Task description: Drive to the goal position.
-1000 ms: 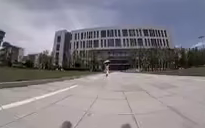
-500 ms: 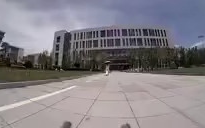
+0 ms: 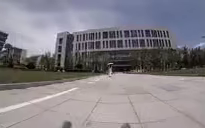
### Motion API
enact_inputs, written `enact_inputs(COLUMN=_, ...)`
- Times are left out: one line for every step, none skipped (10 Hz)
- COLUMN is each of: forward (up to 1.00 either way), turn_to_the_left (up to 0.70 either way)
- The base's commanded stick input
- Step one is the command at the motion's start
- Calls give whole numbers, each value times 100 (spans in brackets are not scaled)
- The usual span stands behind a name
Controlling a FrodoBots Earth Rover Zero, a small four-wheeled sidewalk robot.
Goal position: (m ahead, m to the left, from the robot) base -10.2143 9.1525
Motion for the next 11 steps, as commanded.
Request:
enact_inputs(forward=70, turn_to_the_left=35)
enact_inputs(forward=70, turn_to_the_left=35)
enact_inputs(forward=70, turn_to_the_left=35)
enact_inputs(forward=70, turn_to_the_left=35)
enact_inputs(forward=70, turn_to_the_left=35)
enact_inputs(forward=70, turn_to_the_left=35)
enact_inputs(forward=70, turn_to_the_left=35)
enact_inputs(forward=70, turn_to_the_left=35)
enact_inputs(forward=70, turn_to_the_left=35)
enact_inputs(forward=70, turn_to_the_left=35)
enact_inputs(forward=70, turn_to_the_left=35)
